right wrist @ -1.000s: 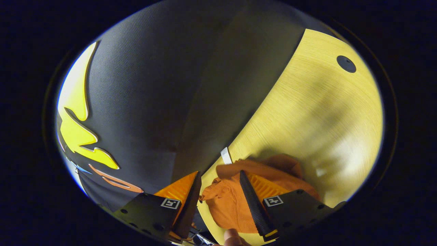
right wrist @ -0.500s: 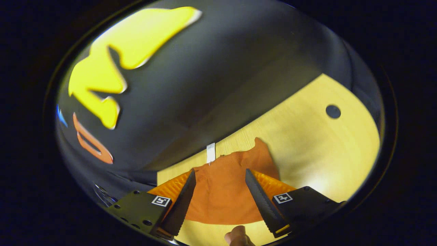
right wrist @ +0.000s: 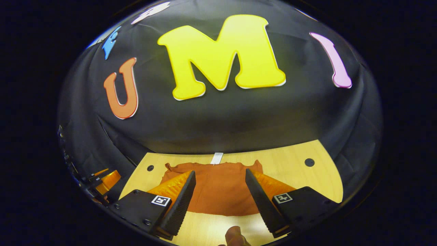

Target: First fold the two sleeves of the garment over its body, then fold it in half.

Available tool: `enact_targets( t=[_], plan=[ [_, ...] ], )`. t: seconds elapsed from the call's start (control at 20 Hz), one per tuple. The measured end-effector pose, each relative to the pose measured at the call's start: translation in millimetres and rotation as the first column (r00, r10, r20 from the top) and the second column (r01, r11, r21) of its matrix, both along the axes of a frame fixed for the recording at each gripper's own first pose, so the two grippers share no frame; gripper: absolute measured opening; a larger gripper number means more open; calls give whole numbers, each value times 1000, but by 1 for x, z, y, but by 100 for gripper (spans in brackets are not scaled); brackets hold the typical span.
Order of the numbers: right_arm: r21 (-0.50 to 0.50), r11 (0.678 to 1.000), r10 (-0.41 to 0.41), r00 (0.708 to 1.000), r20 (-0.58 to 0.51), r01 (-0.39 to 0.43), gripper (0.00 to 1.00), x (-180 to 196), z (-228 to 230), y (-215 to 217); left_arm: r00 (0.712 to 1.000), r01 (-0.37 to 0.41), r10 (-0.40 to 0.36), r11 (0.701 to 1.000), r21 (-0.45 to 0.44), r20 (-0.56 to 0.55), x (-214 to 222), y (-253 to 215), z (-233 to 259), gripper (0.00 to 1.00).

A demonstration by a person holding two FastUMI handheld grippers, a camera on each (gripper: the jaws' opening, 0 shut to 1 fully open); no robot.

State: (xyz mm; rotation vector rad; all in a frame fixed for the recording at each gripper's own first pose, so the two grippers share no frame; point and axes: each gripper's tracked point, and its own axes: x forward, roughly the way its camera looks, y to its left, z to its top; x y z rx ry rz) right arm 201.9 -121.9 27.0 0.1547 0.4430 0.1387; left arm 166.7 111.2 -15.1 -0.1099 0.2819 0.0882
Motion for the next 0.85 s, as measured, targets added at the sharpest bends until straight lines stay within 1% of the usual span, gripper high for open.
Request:
enact_targets(
  t=[0.1,0.15,0.25,0.3,0.4,0.5,0.55,0.65,0.7,0.75,0.85],
  plan=[
    [-67,997,-34,997,70,39,93,-25,11,0,1000,0,0,1000,14,-7,-22,-12,2,99],
    [-100,992,-63,991,119,75,93,-36,18,-4,1000,-2,2,1000,16,1,-32,-19,8,99],
    [-164,978,-96,974,207,131,93,-59,27,-10,1000,2,-2,1000,-1,15,-52,-32,14,99],
    [-186,971,-102,963,249,151,93,-68,29,-12,1000,4,-4,1000,-6,15,-59,-37,16,99],
    [-223,964,-83,962,259,143,92,-89,21,-7,1000,11,-11,1000,-1,22,-74,-48,16,99],
    [-236,960,-81,953,290,153,91,-103,21,-6,999,18,-19,1000,20,44,-85,-57,21,98],
    [-232,959,-88,948,306,164,88,-112,23,-5,998,21,-22,999,29,59,-92,-63,23,98],
    [-237,953,-103,937,334,190,88,-128,26,-3,996,50,-50,999,6,80,-104,-82,24,99],
    [-240,950,-108,933,344,199,88,-135,25,-2,995,53,-52,999,-7,82,-109,-87,23,98],
    [-232,953,-108,936,336,193,89,-141,24,2,995,51,-50,999,-12,87,-113,-91,23,98],
    [-197,963,-108,937,332,181,89,-154,24,11,993,49,-49,999,5,107,-118,-96,27,98]
  ],
)
